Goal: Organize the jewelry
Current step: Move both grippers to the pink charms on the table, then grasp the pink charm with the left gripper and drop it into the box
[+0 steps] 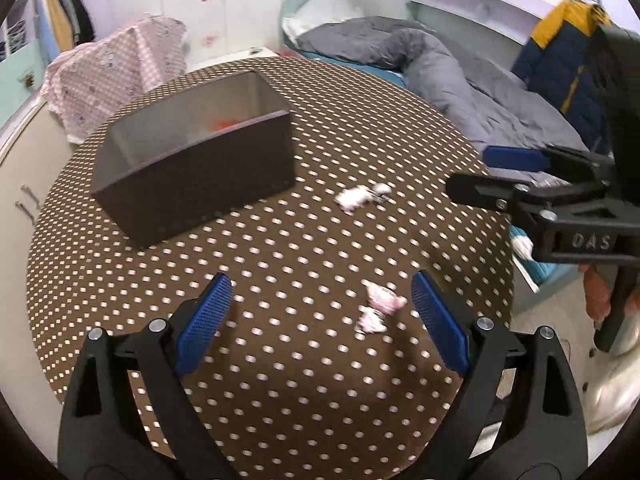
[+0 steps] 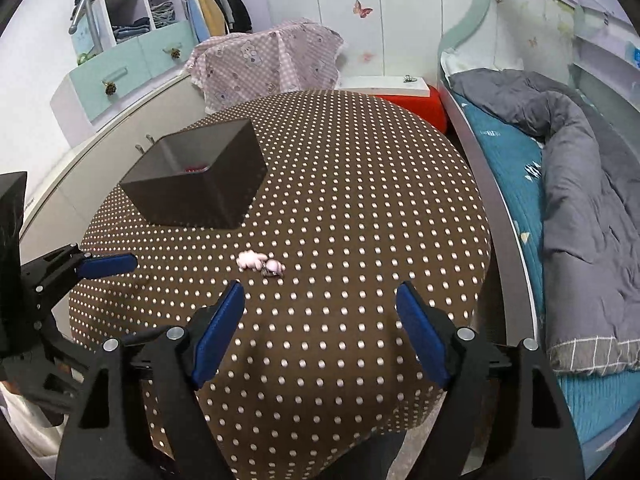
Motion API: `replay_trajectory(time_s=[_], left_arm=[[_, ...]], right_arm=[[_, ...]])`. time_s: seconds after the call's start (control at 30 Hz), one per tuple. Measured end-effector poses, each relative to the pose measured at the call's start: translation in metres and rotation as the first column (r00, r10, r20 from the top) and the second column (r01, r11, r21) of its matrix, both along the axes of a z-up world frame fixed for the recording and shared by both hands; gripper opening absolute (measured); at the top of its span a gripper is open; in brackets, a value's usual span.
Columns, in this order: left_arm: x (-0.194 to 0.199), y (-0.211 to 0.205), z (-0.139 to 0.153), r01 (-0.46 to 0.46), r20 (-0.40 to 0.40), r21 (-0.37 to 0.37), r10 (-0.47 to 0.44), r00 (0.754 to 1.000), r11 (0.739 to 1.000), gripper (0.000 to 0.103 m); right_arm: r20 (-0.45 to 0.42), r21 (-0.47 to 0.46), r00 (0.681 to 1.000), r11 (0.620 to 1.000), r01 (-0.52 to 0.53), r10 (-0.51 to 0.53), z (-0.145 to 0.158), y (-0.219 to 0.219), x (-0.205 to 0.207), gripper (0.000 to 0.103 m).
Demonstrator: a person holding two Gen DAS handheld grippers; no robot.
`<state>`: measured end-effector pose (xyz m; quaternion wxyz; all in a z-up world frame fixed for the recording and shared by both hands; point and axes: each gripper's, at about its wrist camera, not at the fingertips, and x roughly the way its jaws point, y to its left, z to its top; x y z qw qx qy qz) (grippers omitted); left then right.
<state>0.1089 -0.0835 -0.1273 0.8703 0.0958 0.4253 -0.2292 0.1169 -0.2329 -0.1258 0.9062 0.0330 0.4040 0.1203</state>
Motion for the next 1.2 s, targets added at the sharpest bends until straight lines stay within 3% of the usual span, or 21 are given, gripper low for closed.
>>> replay_trajectory(time_s=[0.13,0.2,0.27,0.3,0.37,0.4,0.63,0.97,1.2], left_arm=[[-0.006,-0.009,-0.008,0.037,0.002,0.034,-0.037,0.999,0.999,0.089],[-0.008,-0.013,-0.012,0.059,0.006,0.052,-0.059,0.998,0.997,0.081],[-0.007,-0.017,-0.016,0.075,-0.001,0.074,-0.075,0.997,0.994,0.059],[-0.007,-0.017,-0.018,0.081,-0.003,0.073,-0.081,0.997,0.994,0.054],[-0.008,-0.015,-0.016,0.091,0.008,0.057,-0.091,0.996,0.994,0.028],[-0.008,-0.016,-0.015,0.089,0.012,0.059,-0.09,0.996,0.994,0.025],[-0.003,-0.009,-0.013,0.062,0.007,0.05,-0.062,0.998,0.997,0.023],[0.004,0.018,-0.004,-0.014,0.029,-0.014,0.015,0.999,1.0,0.023],[0.012,0.033,-0.001,-0.084,0.042,-0.044,0.086,0.995,0.995,0.023]], right_arm=[[-0.021,0.009,1.0,1.0,0.01,-0.01,-0.008,-0.005,-0.003,0.075],[-0.03,0.009,0.999,1.0,0.012,-0.012,-0.01,-0.005,-0.003,0.075],[-0.037,0.011,0.999,1.0,0.009,-0.009,-0.013,-0.005,-0.002,0.075],[-0.038,0.01,0.999,1.0,0.008,-0.008,-0.013,-0.005,-0.003,0.075],[-0.038,0.007,0.999,1.0,0.004,-0.004,-0.014,-0.004,-0.003,0.075],[-0.039,0.005,0.999,1.0,0.002,-0.002,-0.014,-0.004,-0.003,0.075],[-0.025,0.003,1.0,1.0,-0.015,0.015,-0.009,0.0,0.001,0.075],[0.012,-0.042,0.99,0.989,-0.141,0.141,-0.008,0.034,0.019,0.074],[-0.006,-0.133,0.98,0.971,-0.197,0.198,-0.024,0.06,0.043,0.059]])
